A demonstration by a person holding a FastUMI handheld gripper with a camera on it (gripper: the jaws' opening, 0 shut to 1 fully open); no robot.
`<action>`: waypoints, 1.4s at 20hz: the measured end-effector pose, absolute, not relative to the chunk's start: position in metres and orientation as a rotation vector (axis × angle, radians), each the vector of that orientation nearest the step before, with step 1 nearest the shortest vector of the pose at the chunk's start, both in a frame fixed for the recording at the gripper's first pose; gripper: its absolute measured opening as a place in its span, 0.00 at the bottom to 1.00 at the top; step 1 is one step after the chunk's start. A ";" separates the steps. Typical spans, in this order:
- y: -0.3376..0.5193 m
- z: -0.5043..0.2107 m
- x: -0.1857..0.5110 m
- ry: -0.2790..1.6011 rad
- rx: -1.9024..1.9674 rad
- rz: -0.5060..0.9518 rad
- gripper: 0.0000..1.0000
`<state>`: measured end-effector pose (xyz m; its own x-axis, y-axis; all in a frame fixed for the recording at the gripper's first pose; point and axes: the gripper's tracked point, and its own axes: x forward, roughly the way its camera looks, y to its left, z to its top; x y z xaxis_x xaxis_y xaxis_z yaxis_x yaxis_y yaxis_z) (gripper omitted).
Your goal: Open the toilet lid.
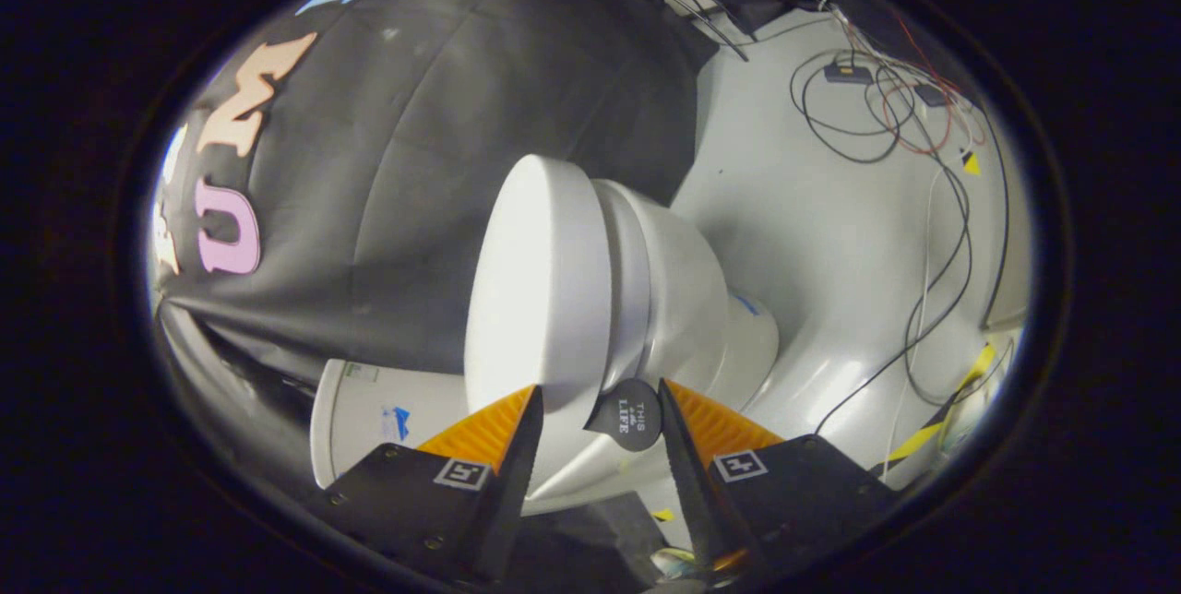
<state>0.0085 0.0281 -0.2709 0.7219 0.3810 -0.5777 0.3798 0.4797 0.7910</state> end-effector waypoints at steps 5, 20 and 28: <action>0.011 -0.291 0.007 0.824 1.022 -0.065 0.26; 0.020 -0.245 0.005 0.738 0.949 0.029 0.01; 0.030 -0.202 0.006 0.642 1.014 0.085 0.01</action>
